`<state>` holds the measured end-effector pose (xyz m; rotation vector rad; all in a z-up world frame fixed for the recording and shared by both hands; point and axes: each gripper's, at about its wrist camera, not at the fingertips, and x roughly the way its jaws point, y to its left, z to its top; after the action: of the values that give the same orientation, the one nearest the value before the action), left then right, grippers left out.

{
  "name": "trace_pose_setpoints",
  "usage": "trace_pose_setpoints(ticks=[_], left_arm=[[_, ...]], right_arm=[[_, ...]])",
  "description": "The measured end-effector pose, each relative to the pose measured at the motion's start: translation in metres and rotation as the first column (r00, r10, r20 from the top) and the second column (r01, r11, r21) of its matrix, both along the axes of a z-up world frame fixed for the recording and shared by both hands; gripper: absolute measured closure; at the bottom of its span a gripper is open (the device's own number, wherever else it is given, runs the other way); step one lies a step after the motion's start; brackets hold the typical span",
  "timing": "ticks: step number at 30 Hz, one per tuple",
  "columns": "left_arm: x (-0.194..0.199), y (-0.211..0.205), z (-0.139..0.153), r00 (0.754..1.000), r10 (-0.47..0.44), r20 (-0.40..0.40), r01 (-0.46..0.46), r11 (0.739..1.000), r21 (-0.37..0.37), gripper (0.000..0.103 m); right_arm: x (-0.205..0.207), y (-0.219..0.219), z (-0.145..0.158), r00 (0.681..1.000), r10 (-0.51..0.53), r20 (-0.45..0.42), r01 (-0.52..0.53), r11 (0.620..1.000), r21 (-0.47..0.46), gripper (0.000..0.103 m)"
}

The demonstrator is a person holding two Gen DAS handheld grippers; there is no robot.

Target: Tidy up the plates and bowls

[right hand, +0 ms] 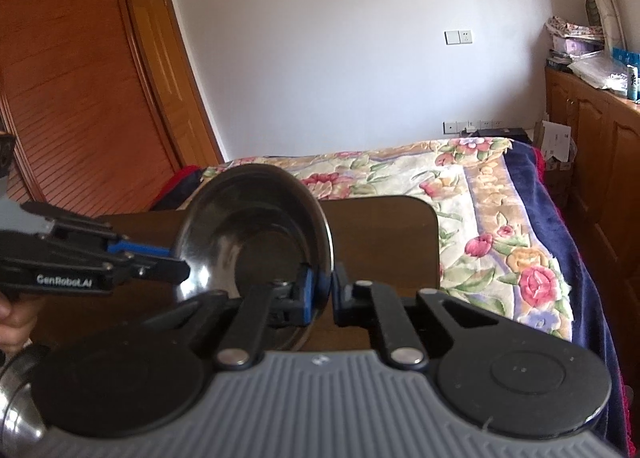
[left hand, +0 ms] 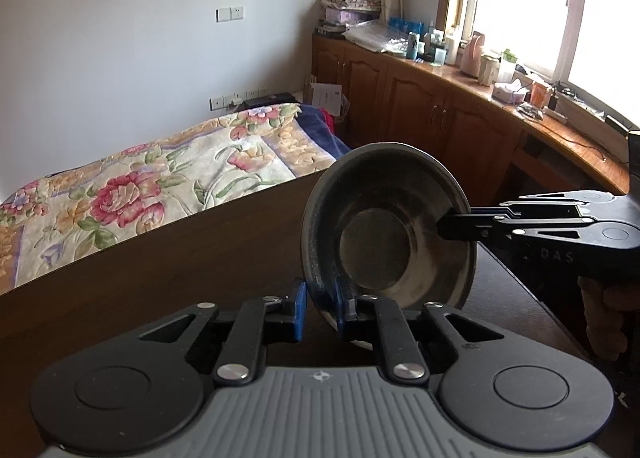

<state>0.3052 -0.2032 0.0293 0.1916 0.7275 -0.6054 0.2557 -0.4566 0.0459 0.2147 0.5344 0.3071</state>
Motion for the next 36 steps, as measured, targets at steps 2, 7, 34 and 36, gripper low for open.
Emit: trace_pose_setpoints(ticks=[2, 7, 34, 36], left_arm=[[-0.006, 0.002, 0.004, 1.0, -0.004, 0.012, 0.004, 1.0, -0.007, 0.061], [-0.021, 0.011, 0.016, 0.999, -0.011, 0.046, 0.012, 1.0, -0.028, 0.062], [-0.152, 0.092, 0.051, 0.987, 0.011, 0.158, 0.01, 0.991, -0.13, 0.062], [-0.161, 0.097, 0.048, 0.987, 0.016, 0.158, 0.005, 0.991, -0.131, 0.062]], right_arm=[[-0.003, 0.0, 0.003, 1.0, -0.006, 0.007, 0.006, 1.0, 0.0, 0.092], [-0.014, 0.004, 0.014, 0.999, -0.01, 0.033, 0.011, 1.0, -0.012, 0.092], [-0.107, 0.063, 0.058, 0.988, 0.045, 0.146, -0.036, 0.997, -0.068, 0.092], [-0.113, 0.067, 0.054, 0.989, 0.049, 0.14, -0.039, 0.997, -0.069, 0.092]])
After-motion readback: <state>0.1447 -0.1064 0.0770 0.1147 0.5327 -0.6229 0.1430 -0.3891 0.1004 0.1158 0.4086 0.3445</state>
